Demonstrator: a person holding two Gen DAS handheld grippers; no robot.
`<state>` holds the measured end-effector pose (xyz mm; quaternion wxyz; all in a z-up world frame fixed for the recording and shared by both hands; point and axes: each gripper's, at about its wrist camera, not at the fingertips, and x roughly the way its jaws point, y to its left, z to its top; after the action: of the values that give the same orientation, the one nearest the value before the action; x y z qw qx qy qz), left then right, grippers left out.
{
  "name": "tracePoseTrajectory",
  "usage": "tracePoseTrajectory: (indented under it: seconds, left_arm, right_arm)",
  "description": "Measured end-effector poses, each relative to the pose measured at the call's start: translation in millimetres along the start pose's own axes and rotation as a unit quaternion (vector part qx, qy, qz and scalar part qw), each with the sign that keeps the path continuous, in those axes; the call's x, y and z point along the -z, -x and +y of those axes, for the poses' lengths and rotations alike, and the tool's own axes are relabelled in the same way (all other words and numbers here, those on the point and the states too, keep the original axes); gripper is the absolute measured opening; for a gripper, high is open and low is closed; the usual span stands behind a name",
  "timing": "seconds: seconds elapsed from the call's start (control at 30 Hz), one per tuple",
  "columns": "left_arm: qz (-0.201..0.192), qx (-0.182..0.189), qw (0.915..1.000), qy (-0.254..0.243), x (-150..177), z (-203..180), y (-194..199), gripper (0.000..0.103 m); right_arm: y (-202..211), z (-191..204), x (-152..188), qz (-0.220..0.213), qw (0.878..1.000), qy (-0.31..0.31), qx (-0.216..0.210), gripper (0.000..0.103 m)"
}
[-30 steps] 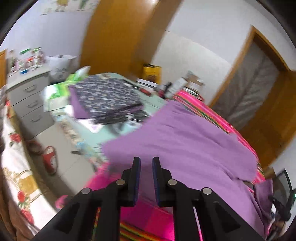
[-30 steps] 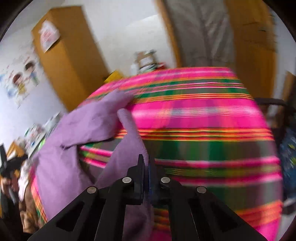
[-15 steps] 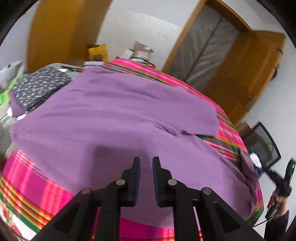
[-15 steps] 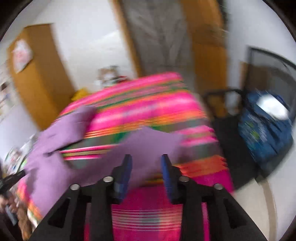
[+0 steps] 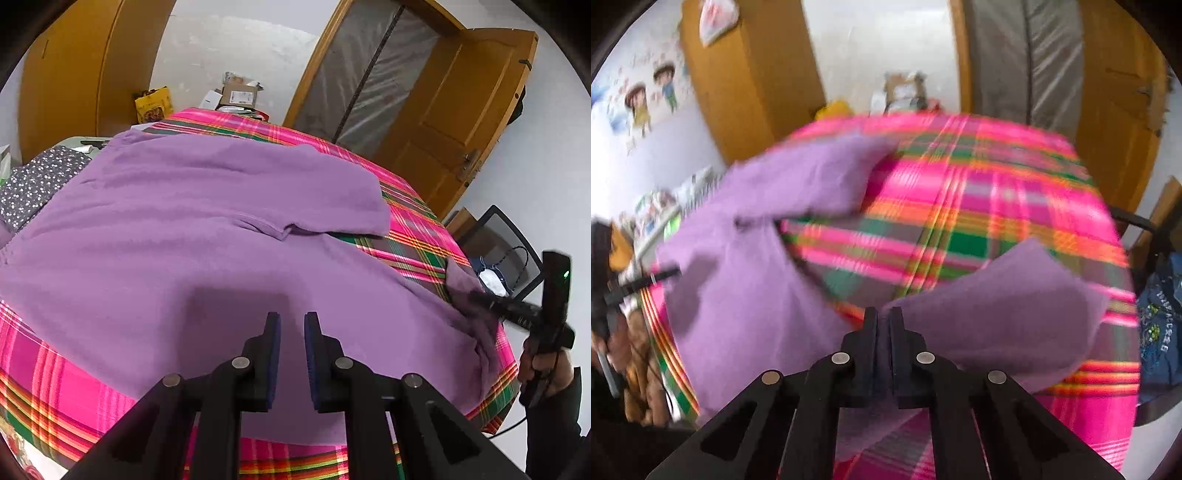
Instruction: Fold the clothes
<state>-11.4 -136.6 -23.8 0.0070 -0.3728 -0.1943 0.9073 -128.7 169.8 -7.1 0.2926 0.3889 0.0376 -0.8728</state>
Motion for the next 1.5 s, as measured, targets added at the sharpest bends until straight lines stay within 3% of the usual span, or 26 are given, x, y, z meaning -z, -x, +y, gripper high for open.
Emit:
tracePoseTrajectory:
  seconds: [0.13, 0.23, 0.33, 0.37, 0.5, 0.6, 0.63, 0.67, 0.73, 0.77, 0.8, 0.9, 1.0, 1.13, 1.27, 1.3, 1.33, 1.4, 1.5]
  left_arm:
    - [0.004, 0.005, 1.0, -0.001, -0.5, -2.1, -4.8, 0.013]
    - [0.003, 0.011, 0.9999, -0.003, -2.4, -5.4, -6.9, 0.013]
    - [0.001, 0.018, 0.9998, -0.007, -3.2, -7.5, -7.9, 0.013]
    - [0.002, 0.021, 0.9997, -0.008, -3.1, -7.4, -8.6, 0.013]
    - [0.012, 0.03, 0.9994, -0.012, -2.1, -7.3, -13.6, 0.013]
    - [0.018, 0.036, 0.999, -0.018, -1.6, -9.4, -17.9, 0.013]
    - [0.02, 0.038, 0.9989, -0.02, -1.5, -10.2, -19.3, 0.013]
    - [0.021, 0.04, 0.9987, -0.021, -1.2, -11.7, -20.1, 0.013]
    - [0.022, 0.044, 0.9985, -0.022, -0.9, -14.7, -21.4, 0.013]
    - [0.021, 0.046, 0.9985, -0.021, -0.3, -14.8, -21.2, 0.013]
    - [0.021, 0.048, 0.9984, -0.019, 0.3, -14.8, -20.8, 0.013]
    - [0.019, 0.05, 0.9985, -0.011, 2.0, -10.9, -19.6, 0.013]
    - [0.018, 0.048, 0.9987, -0.002, 3.9, -7.2, -16.9, 0.013]
    - [0.013, 0.047, 0.9988, 0.004, 4.7, -4.0, -13.4, 0.013]
    - [0.012, 0.047, 0.9987, 0.012, 3.6, 1.4, -13.7, 0.013]
    - [0.012, 0.047, 0.9987, 0.014, 3.0, 2.6, -14.3, 0.013]
    - [0.013, 0.048, 0.9986, 0.016, 2.3, 3.5, -15.2, 0.013]
    - [0.016, 0.051, 0.9984, 0.017, 1.5, 3.6, -17.4, 0.013]
    - [0.017, 0.053, 0.9983, 0.016, 1.7, 2.7, -17.9, 0.013]
  right_arm:
    - [47.0, -10.8, -20.8, -0.11, 0.993, -0.027, -0.02, 0.006]
    - [83.1, -10.8, -24.2, -0.197, 0.978, -0.043, -0.051, 0.006]
    - [94.8, -10.6, -0.2, -0.196, 0.978, -0.059, -0.041, 0.006]
    - [98.4, -10.8, 8.2, -0.195, 0.978, -0.064, -0.037, 0.006]
    - [74.4, -37.6, 74.9, -0.083, 0.985, -0.15, 0.001, 0.006]
    - [68.0, -56.4, 110.8, -0.014, 0.978, -0.208, 0.025, 0.009]
    - [69.5, -57.1, 113.1, -0.009, 0.977, -0.211, 0.036, 0.009]
    - [73.5, -55.0, 109.2, -0.013, 0.977, -0.205, 0.049, 0.01]
    - [81.3, -44.9, 91.9, -0.031, 0.98, -0.182, 0.069, 0.02]
    - [84.9, -37.1, 78.8, -0.043, 0.983, -0.164, 0.075, 0.039]
    - [83.1, -26.4, 63.2, -0.048, 0.987, -0.136, 0.075, 0.05]
    - [68.2, -0.2, 24.2, -0.048, 0.996, -0.048, 0.064, 0.057]
    - [20.4, 18.3, -9.8, 0.007, 0.997, 0.033, 0.07, 0.059]
    - [-42.0, 6.6, -22.7, 0.093, 0.992, 0.021, 0.087, 0.059]
    - [-71.4, -16.1, -20.0, 0.134, 0.988, -0.01, 0.079, 0.055]
    - [-71.0, -14.9, -21.2, 0.127, 0.989, -0.001, 0.079, 0.03]
    - [-70.4, -14.9, -22.7, 0.125, 0.99, 0.0, 0.071, 0.012]
    - [-64.3, -13.7, -27.4, 0.107, 0.992, 0.003, 0.064, 0.007]
    - [-37.4, -7.9, -43.5, 0.029, 1.0, -0.002, 0.009, 0.006]
